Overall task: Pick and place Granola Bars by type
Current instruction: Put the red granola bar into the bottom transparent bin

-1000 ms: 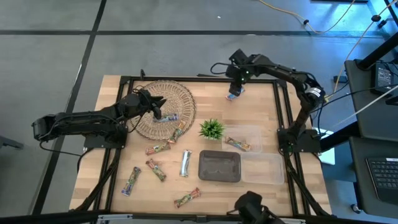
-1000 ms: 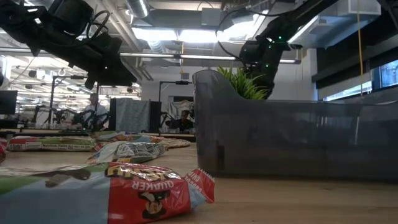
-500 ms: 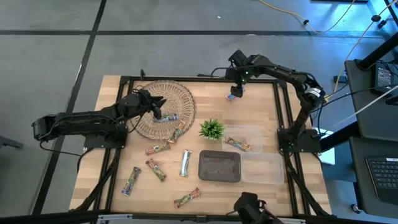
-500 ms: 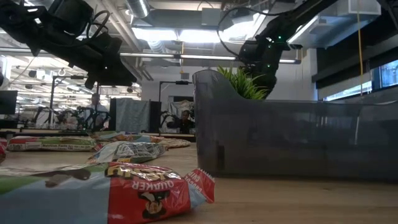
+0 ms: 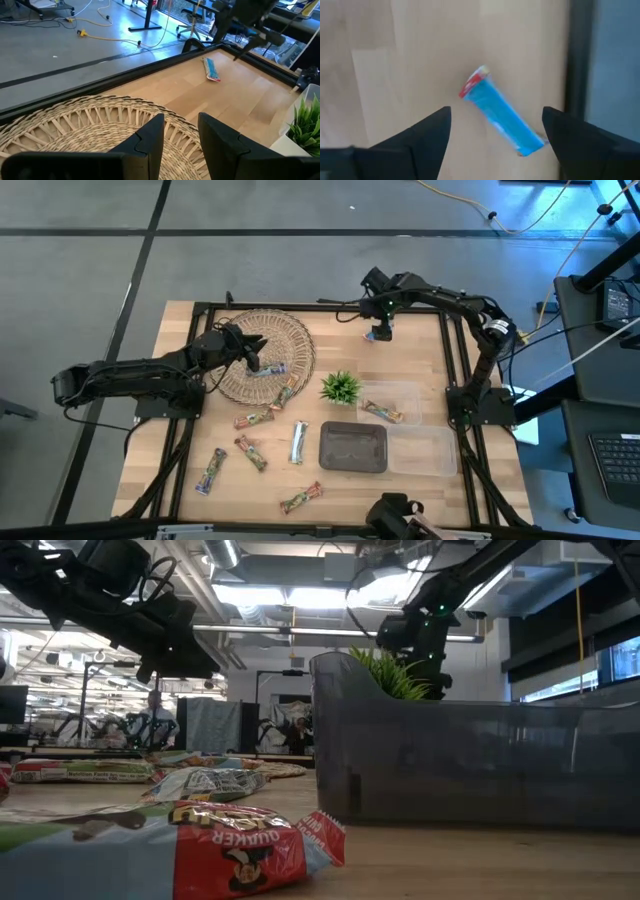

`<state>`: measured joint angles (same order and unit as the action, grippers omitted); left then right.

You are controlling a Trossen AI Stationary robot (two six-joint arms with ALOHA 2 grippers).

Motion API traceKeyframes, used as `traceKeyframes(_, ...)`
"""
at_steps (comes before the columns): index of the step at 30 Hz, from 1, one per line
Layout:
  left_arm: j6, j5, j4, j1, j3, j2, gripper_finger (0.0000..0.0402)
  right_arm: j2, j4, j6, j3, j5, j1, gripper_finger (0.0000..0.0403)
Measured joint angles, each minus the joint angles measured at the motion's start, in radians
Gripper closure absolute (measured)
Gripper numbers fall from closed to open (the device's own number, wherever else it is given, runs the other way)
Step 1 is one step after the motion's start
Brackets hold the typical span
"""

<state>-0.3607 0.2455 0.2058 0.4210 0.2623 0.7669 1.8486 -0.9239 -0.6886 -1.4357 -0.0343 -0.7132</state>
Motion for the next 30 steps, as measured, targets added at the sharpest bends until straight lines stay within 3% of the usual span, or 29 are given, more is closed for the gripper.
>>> traceKeyframes(11, 0.008, 0.0, 0.0, 0.0, 0.0, 0.0, 0.0288, 0.124, -0.004, -0.069, 0.0, 0.165, 0.033, 0.0089)
traceKeyframes(30, 0.026, 0.0, 0.0, 0.0, 0.0, 0.0, 0.0288, 0.239, 0.042, -0.132, -0.004, 0.176, 0.042, 0.0102)
